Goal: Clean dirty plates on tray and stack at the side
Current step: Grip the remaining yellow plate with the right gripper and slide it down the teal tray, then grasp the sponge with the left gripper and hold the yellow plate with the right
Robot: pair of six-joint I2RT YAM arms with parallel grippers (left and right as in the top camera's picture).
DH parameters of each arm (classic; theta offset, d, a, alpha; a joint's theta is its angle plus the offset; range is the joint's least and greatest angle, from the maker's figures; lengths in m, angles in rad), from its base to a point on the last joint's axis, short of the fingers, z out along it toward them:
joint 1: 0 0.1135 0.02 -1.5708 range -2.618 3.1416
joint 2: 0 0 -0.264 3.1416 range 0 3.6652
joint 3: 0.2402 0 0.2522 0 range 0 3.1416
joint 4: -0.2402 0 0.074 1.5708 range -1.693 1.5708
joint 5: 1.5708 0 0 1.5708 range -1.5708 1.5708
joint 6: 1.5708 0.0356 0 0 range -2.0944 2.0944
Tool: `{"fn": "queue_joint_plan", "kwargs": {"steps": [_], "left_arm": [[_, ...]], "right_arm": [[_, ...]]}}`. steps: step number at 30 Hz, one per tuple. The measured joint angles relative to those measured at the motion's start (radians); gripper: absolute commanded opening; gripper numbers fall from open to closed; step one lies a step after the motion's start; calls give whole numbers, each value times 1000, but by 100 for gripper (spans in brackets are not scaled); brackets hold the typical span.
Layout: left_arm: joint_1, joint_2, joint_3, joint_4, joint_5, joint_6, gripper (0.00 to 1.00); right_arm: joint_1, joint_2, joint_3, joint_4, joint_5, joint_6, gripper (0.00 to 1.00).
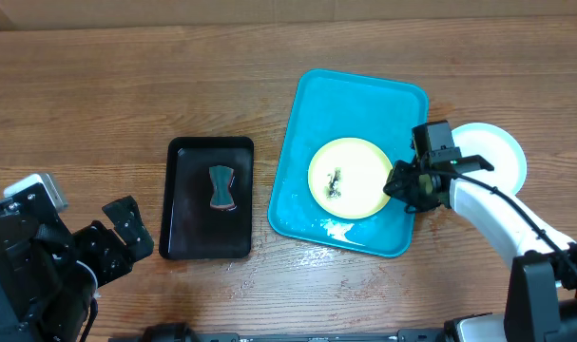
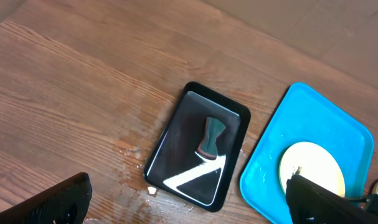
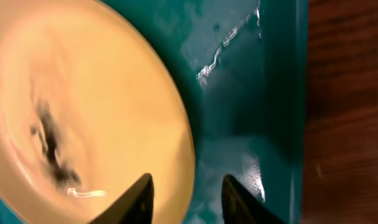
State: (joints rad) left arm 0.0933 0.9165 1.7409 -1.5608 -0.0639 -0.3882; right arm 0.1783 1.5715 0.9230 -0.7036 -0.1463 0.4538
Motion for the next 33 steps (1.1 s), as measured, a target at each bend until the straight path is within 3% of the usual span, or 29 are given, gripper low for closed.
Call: {"fn": "queue_joint_plan", "kwargs": {"steps": [5,12,19,24,30,33], "left_arm": [[0,0,0,0,0,0,100],[0,0,0,13,5,-7,100],[0,0,0,110,90,-122,100],[0,16,-35,119,185,-117,100],[0,164,-245,101,253,-48,91],[-10,292,-373,126,280,-21,79]], "right_arm": [[0,-109,150,-132,5,-90,40],[0,-283,224,-154,-11,-136,44],[0,-287,224,-187,-40,-144,48],[0,-287,224,-191,-49,-145,48],[0,-287,223,-197,-50,-145,49],[0,-286,223,-199,-53,-145,49]]}}
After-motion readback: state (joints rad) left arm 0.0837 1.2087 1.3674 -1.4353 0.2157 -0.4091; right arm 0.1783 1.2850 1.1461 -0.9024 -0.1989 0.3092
